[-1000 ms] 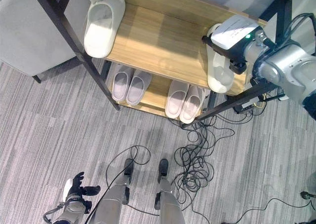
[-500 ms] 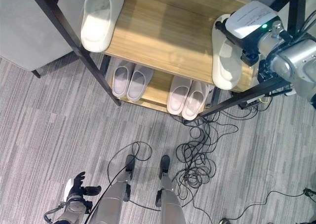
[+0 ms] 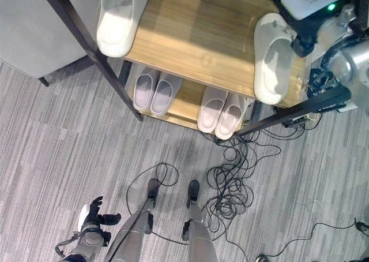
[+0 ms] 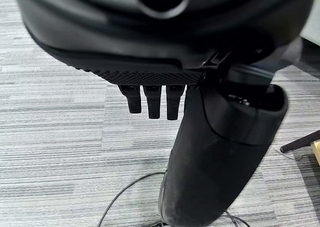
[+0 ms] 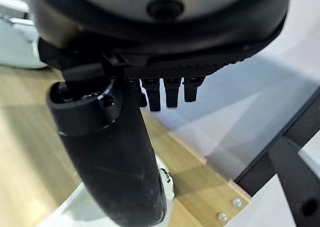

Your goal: Arrange the slippers neatly on the shoe rack.

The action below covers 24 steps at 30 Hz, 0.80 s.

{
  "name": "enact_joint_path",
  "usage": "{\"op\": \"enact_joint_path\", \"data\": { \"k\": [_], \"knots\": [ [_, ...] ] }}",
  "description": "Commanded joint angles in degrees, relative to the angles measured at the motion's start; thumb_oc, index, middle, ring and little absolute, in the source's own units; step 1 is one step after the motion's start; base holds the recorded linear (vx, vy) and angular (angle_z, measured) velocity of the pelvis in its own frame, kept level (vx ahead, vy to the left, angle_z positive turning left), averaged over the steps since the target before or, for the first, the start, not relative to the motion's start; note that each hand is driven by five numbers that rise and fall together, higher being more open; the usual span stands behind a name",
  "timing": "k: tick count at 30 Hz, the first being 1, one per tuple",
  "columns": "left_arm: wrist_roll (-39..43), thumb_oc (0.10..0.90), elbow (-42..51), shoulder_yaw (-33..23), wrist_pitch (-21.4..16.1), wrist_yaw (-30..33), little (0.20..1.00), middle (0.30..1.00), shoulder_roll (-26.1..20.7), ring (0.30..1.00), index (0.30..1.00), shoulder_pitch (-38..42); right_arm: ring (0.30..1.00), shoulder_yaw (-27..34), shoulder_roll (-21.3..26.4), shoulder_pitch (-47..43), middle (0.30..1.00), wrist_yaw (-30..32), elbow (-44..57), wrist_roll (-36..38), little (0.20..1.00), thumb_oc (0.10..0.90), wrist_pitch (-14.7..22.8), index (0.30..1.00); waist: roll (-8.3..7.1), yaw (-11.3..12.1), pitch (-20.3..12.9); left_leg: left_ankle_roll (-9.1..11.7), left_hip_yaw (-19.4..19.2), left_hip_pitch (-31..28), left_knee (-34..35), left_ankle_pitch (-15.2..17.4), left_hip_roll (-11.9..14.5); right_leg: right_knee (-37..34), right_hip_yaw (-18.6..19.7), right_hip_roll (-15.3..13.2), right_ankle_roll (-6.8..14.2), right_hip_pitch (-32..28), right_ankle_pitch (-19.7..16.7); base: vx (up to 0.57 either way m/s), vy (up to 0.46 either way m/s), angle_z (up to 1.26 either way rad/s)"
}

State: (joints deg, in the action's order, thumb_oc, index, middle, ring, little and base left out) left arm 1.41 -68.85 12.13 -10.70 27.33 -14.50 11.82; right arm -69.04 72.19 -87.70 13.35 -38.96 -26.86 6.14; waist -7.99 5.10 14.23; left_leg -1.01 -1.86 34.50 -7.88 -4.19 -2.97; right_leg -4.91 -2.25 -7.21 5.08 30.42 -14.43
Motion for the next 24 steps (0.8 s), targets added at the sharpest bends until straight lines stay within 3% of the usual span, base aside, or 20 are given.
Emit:
{"op": "enact_joint_path", "data": {
  "k": [1,12,13,14,15,21,22,24],
  "knots": [
    [-1.55,0.8,0.49,1.03,-0.91,3.26,0.9,0.9,-1.26,0.9,0.9,0.69,0.3,5.73,2.84,-7.03,0.3,4.35,-1.87,-0.24,0.3,0.4,-3.23,0.3,0.84,1.57,1.0,4.17,6.9,-4.01,10.46,-4.13,0.01,-0.09,-3.65,0.66,2.7,-8.15,6.37,-0.02,0.008,0.05],
    [-2.36,0.8,0.47,0.19,-0.85,3.9,0.9,0.9,-1.48,0.9,0.9,0.95,0.316,15.03,4.33,5.56,0.316,4.49,1.77,-2.64,0.316,0.411,-3.08,0.316,0.84,1.43,2.45,4.08,7.7,-3.34,9.56,-4.05,-0.64,-0.09,-3.98,0.36,2.8,-8.27,5.88,-0.04,0.013,0.06],
    [-2.37,0.8,0.47,0.21,-0.85,3.9,0.9,0.9,-1.53,0.9,0.9,0.95,0.404,15.19,4.35,5.72,0.404,4.49,1.81,-2.66,0.404,0.469,-3.09,0.404,0.81,1.44,2.46,4.08,7.71,-3.34,9.54,-4.04,-0.65,-0.09,-4.0,0.36,2.8,-8.28,5.89,-0.06,0.017,0.04],
    [-2.59,0.8,0.59,0.04,-0.85,4.08,0.9,0.9,-1.49,0.9,0.9,1.05,0.582,17.71,4.03,6.74,0.582,5.97,1.48,-1.68,0.582,0.588,-3.28,0.582,1.11,1.49,2.67,4.02,7.85,-3.21,9.46,-4.14,-0.71,-0.09,-4.0,0.29,2.84,-8.2,5.73,-0.04,0.017,0.03],
    [-2.67,0.8,0.49,0.03,-0.91,4.33,0.9,0.9,-1.62,0.9,0.9,1.15,0.9,21.27,3.41,8.57,0.9,7.66,0.92,-0.11,0.9,0.8,-3.23,0.9,1.22,1.64,2.79,4.0,8.05,-3.15,9.57,-4.27,-0.8,-0.09,-4.05,0.27,2.85,-8.17,5.65,-0.05,0.022,0.04],
    [-3.14,0.8,0.1,0.23,-1.04,5.24,0.9,0.9,-1.75,0.9,0.9,1.63,0.9,31.72,1.21,13.18,0.9,12.61,2.87,4.02,0.9,0.8,-3.15,0.9,1.68,1.83,3.02,3.86,8.22,-3.35,9.76,-4.38,-0.95,-0.08,-4.22,0.17,2.92,-8.17,5.43,-0.01,0.006,0.02],
    [-3.44,0.8,-0.09,0.27,-1.2,5.73,0.9,0.9,-1.8,0.9,0.9,1.78,0.9,35.61,-0.26,14.93,0.9,15.19,2.53,5.94,0.9,0.8,-2.65,0.9,1.98,2.04,2.88,3.82,8.3,-3.38,9.78,-4.37,-1.03,-0.09,-4.35,0.11,2.95,-8.19,5.49,0.0,0.0,0.0],
    [-3.58,0.8,-0.23,0.47,-1.29,6.33,0.9,0.9,-2.06,0.9,0.9,2.05,0.9,37.14,-1.33,14.63,0.9,16.24,2.75,7.63,0.9,0.8,-2.22,0.9,1.99,2.33,2.77,3.77,8.38,-3.57,9.84,-4.35,-1.09,-0.09,-4.43,0.12,2.93,-8.29,5.53,0.0,0.0,0.0]
  ]
}}
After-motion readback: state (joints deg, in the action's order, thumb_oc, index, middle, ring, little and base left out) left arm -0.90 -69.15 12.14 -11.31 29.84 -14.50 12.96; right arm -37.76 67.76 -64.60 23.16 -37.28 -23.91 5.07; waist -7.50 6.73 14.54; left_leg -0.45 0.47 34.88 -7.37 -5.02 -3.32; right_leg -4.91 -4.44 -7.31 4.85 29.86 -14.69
